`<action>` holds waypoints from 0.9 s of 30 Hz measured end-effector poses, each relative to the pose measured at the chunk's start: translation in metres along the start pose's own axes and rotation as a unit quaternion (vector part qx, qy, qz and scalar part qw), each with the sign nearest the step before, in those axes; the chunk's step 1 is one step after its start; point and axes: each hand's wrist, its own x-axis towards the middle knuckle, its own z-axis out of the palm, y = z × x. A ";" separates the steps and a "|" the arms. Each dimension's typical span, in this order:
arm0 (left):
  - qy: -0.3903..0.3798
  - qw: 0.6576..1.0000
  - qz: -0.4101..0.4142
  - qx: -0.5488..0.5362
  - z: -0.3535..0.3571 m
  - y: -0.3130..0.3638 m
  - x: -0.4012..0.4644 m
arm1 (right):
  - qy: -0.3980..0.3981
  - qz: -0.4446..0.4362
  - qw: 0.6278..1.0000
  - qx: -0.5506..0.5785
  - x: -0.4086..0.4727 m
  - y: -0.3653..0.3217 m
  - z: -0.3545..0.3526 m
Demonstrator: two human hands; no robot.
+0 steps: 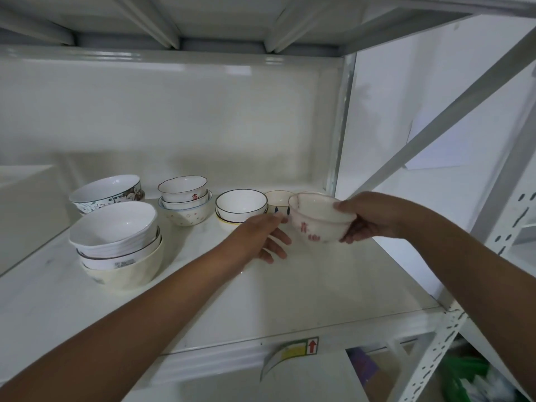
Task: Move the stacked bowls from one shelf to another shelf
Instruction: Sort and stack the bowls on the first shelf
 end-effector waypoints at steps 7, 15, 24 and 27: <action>0.084 0.965 0.060 0.243 -0.048 -0.037 -0.012 | 0.173 -0.005 0.982 -0.082 0.034 -0.021 -0.017; 0.125 0.855 0.084 0.497 -0.095 -0.078 -0.029 | 0.223 0.031 0.959 -0.170 0.059 -0.020 -0.004; 0.128 0.778 0.140 0.599 -0.097 -0.101 -0.033 | 0.201 0.059 0.923 -0.322 0.059 -0.015 -0.002; 0.122 0.787 0.139 0.589 -0.097 -0.100 -0.034 | 0.201 0.071 0.902 -0.377 0.065 -0.024 -0.005</action>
